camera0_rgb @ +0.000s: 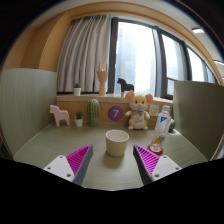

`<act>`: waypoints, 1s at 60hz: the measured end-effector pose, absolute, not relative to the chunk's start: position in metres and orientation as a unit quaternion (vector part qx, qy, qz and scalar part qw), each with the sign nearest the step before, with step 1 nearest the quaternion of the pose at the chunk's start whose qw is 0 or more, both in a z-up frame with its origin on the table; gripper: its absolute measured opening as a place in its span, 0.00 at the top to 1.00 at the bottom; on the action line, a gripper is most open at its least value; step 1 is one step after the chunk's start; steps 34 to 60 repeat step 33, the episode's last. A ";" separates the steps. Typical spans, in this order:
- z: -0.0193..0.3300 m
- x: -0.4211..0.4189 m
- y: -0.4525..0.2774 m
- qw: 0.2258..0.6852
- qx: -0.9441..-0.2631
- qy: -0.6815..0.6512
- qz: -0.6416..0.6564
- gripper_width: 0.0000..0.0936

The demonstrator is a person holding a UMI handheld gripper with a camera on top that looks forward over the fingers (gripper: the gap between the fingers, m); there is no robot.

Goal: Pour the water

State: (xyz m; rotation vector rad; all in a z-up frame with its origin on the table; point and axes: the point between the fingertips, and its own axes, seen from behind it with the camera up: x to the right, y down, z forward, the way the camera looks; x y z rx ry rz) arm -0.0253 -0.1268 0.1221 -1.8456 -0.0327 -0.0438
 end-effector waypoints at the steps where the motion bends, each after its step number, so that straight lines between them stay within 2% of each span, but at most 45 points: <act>1: 0.124 -0.029 -0.128 0.603 -0.797 -0.015 -0.018 0.11; 27: 0.156 -0.093 -0.161 0.623 -0.780 -0.037 0.028 0.11; 60: 0.156 -0.090 -0.164 0.624 -0.780 -0.036 0.019 0.11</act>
